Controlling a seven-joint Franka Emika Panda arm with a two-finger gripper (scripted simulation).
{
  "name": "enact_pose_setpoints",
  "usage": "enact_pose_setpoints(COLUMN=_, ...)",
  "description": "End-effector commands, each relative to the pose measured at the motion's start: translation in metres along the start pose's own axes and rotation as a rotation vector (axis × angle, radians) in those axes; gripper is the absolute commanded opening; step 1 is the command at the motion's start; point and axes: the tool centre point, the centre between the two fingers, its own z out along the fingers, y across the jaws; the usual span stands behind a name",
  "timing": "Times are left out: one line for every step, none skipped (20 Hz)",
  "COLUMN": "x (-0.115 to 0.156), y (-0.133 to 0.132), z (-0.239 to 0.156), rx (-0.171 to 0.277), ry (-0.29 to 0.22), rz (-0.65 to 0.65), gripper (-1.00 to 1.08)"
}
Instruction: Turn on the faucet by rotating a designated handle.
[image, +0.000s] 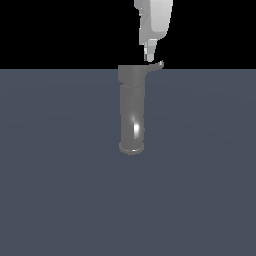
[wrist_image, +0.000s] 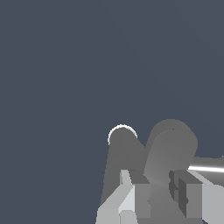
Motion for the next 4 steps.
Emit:
enact_pose_setpoints(x=0.0337, y=0.0038, z=0.0182, rx=-0.031, ry=0.006, rz=0.05, gripper=-1.0)
enact_pose_setpoints(x=0.0358, y=0.0018, z=0.0182, rx=-0.03, ry=0.006, rz=0.052, gripper=-1.0)
enact_pose_setpoints(x=0.0379, y=-0.0002, z=0.0182, rx=-0.03, ry=0.007, rz=0.054, gripper=-1.0)
enact_pose_setpoints(x=0.0379, y=-0.0002, z=0.0182, rx=-0.03, ry=0.007, rz=0.054, gripper=-1.0)
